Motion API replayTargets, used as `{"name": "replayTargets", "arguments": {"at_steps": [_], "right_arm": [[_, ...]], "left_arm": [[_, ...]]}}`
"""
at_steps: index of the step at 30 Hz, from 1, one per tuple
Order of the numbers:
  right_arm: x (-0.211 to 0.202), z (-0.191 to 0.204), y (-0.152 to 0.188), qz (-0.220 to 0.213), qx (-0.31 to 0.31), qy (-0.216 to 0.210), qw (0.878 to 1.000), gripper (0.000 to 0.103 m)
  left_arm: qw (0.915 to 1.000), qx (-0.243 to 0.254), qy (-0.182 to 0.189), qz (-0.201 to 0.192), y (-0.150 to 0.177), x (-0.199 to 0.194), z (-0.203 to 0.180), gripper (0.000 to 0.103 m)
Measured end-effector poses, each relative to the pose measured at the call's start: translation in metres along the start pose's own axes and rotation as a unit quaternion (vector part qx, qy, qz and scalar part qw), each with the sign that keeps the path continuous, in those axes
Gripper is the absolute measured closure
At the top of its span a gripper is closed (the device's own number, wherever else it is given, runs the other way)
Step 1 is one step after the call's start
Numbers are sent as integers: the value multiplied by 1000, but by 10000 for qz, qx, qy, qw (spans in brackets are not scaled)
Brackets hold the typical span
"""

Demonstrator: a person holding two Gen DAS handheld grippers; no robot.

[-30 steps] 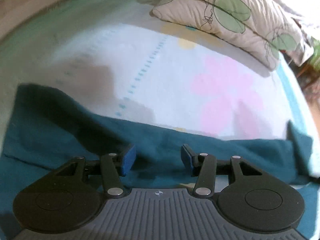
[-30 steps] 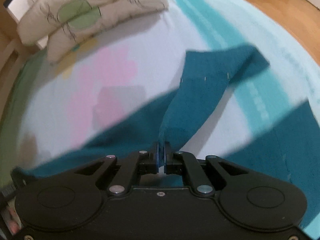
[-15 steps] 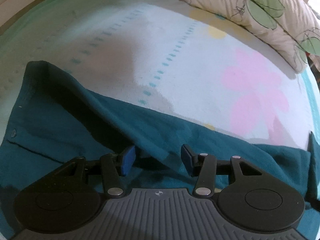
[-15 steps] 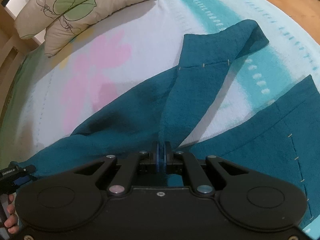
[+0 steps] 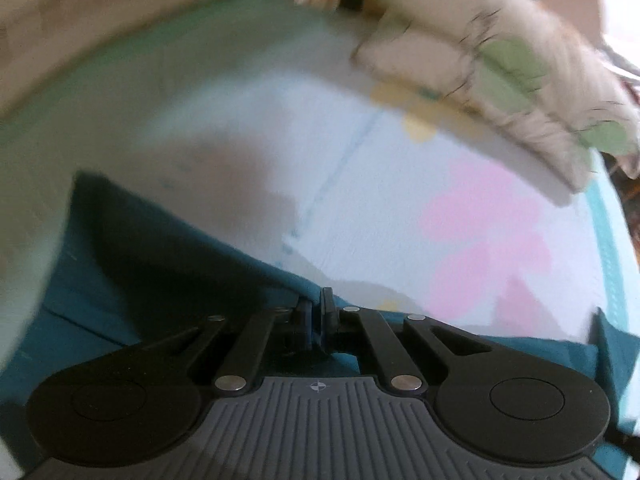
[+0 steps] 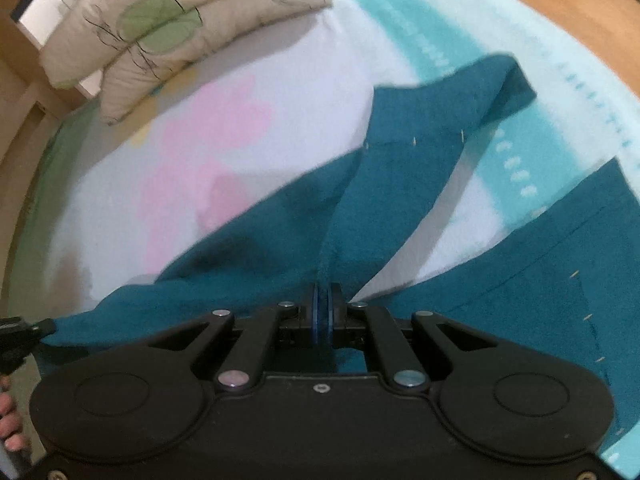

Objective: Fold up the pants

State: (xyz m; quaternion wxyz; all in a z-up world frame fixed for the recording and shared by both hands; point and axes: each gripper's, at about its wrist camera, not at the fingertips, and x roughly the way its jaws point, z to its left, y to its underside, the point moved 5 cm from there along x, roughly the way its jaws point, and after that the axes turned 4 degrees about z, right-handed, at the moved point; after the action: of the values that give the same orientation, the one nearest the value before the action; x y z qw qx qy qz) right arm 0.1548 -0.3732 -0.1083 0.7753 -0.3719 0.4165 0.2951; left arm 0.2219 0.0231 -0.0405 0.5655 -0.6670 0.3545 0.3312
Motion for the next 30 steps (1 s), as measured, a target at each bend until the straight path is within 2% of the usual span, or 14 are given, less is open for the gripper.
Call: {"name": "replayTargets", "arguments": {"at_steps": [2, 6, 9, 11, 14, 15, 18, 19, 20, 22, 25, 30], "right_arm": [[-17, -1, 6, -84, -17, -46, 10000, 93], [-47, -15, 35, -68, 68, -68, 9999, 93], [-49, -29, 63, 195, 120, 56, 9997, 91], [-42, -41, 80, 546, 223, 105, 9982, 91], [-37, -55, 92, 999, 459, 47, 9939, 83], [-41, -56, 90, 987, 459, 39, 9941, 83], [-62, -56, 71, 561, 282, 138, 9979, 80], [-67, -55, 61, 429, 203, 237, 9986, 71], [-68, -55, 51, 325, 98, 348, 9988, 54], [-64, -54, 30, 76, -81, 662, 9977, 40], [-43, -49, 1, -72, -385, 1002, 9942, 40], [6, -38, -33, -22, -553, 1225, 9909, 43]], "left_arm": [[9995, 197, 26, -254, 12, -39, -1, 100], [9997, 180, 134, -104, 51, -78, 12, 100], [9994, -52, 171, 280, 89, -79, 30, 100], [9980, -136, 48, 607, 114, -69, 41, 100], [9934, -290, -72, 1106, 145, -46, 49, 100], [9926, -269, -146, 1179, 150, -41, 49, 100], [9917, -161, -391, 1216, 160, -29, 47, 100], [9911, -157, -442, 1247, 160, -24, 45, 100], [9908, -176, -451, 1263, 163, -22, 45, 100], [9904, -145, -508, 1275, 164, -16, 48, 100], [9896, -48, -642, 1287, 164, -7, 48, 99], [9873, -173, -641, 1441, 163, 5, 52, 99]]}}
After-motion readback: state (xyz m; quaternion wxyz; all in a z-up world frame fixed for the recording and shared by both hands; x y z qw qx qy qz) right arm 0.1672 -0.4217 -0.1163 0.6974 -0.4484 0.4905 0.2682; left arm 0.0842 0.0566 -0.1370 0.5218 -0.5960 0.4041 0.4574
